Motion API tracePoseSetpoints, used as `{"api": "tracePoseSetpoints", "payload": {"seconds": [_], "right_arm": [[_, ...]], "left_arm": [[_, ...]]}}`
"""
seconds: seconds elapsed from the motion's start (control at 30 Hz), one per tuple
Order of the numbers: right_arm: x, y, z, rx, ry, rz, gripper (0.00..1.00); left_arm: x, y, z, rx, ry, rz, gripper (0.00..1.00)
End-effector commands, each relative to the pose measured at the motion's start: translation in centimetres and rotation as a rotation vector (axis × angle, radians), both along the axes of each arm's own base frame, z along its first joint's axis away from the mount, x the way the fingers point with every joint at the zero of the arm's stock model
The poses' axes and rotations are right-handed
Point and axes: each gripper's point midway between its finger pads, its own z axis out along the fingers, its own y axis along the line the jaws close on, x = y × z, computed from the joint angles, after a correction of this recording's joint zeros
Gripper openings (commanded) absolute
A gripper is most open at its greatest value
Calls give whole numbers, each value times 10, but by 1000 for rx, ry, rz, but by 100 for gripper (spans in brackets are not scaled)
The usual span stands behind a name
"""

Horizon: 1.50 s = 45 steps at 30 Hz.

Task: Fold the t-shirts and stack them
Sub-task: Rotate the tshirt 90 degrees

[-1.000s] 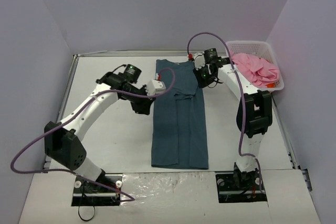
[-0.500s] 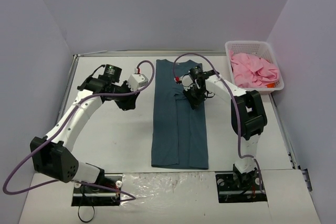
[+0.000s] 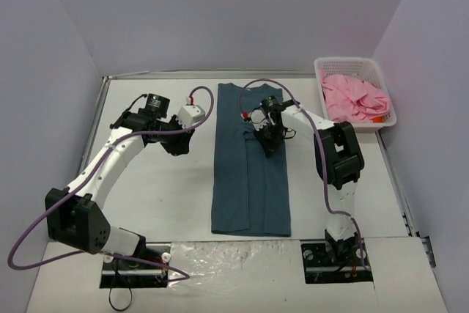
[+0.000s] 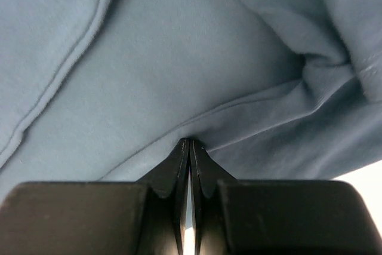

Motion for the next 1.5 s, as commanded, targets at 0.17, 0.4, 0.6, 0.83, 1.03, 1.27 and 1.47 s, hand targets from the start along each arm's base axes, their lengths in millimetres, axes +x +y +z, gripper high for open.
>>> {"api": "tracePoseSetpoints", "payload": {"seconds": [0.17, 0.4, 0.6, 0.83, 1.03, 1.27, 1.47], "right_arm": [[14, 13, -14, -2, 35, 18, 0], [44, 26, -14, 8, 3, 22, 0], [73, 32, -17, 15, -32, 15, 0], [104, 33, -26, 27, -60, -8, 0], [129, 37, -32, 31, -94, -29, 0], [148, 46, -25, 47, -141, -35, 0], [142, 44, 13, 54, -181, -25, 0]], "left_arm": [[10, 3, 16, -16, -56, 40, 17], [16, 19, 24, 20, -84, 89, 17], [23, 34, 29, 55, -102, 136, 17], [28, 44, 28, 76, -99, 165, 17], [30, 47, 29, 87, -102, 175, 18], [33, 47, 26, 84, -85, 179, 18], [31, 48, 27, 92, -83, 180, 18]]}}
